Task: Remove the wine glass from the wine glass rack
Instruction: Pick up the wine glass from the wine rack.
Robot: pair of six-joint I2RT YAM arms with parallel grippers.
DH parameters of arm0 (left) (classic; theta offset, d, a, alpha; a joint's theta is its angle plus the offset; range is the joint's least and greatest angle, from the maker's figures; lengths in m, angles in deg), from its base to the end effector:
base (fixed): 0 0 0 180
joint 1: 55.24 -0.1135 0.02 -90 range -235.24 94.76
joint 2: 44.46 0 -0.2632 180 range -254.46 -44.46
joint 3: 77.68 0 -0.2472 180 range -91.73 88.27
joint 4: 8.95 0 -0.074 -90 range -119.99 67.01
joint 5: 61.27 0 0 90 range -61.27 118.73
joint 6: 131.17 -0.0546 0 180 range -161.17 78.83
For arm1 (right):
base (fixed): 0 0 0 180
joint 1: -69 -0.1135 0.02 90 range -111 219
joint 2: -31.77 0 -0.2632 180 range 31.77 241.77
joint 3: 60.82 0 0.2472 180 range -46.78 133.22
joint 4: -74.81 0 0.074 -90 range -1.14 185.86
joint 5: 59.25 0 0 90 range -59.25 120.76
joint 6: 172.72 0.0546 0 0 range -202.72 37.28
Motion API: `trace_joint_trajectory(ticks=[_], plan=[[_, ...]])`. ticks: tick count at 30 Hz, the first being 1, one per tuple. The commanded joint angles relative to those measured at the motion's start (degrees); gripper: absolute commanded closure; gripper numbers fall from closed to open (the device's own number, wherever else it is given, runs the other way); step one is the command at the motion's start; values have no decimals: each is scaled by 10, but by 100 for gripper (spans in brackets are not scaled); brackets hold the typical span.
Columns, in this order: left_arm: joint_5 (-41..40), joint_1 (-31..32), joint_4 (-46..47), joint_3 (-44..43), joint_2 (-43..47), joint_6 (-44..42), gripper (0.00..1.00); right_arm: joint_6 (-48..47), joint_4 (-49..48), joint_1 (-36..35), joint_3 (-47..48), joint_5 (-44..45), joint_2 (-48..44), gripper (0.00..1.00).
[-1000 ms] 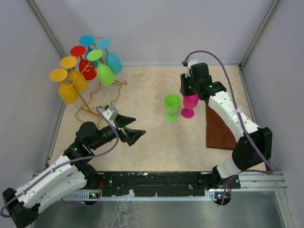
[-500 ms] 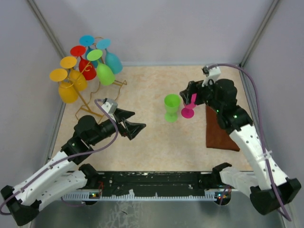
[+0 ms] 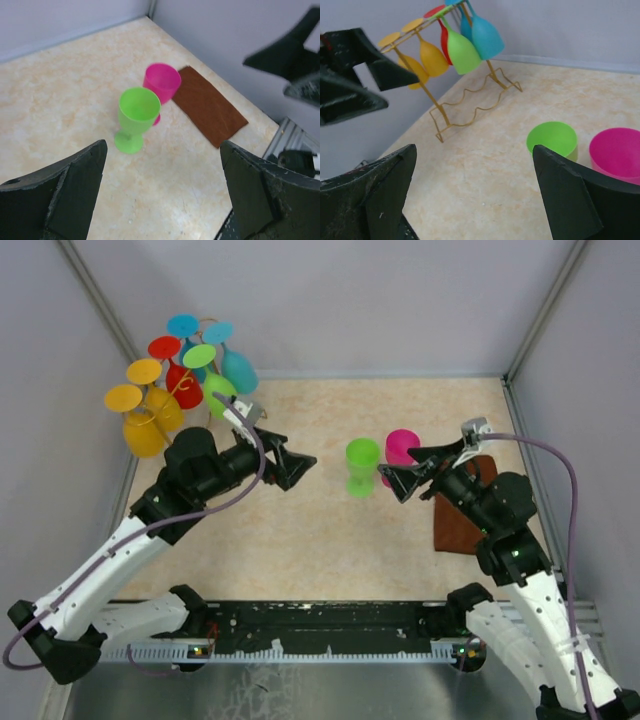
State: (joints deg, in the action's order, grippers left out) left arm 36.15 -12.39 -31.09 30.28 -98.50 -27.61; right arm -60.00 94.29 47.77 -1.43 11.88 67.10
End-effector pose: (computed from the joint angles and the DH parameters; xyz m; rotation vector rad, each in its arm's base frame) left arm 0.1626 -0.1605 0.3937 0.5322 1.6287 -0.8497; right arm 0.1393 0.0730 0.3765 -0.2558 1.5354 0.8571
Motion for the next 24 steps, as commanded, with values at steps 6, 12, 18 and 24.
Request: trace_joint_trajectory(ticks=[6, 12, 18, 24], plan=[[147, -179, -25, -202, -93, 68, 1, 135, -56, 1, -64, -54, -81, 1], [187, -291, -47, -274, -139, 98, 1, 129, 26, 0, -55, -25, -101, 1], [220, -389, -35, -295, -173, 141, 1, 95, 83, 1, -21, -8, -98, 1], [285, -462, -51, -339, -230, 167, 1, 93, 108, 1, -9, 0, -97, 1]])
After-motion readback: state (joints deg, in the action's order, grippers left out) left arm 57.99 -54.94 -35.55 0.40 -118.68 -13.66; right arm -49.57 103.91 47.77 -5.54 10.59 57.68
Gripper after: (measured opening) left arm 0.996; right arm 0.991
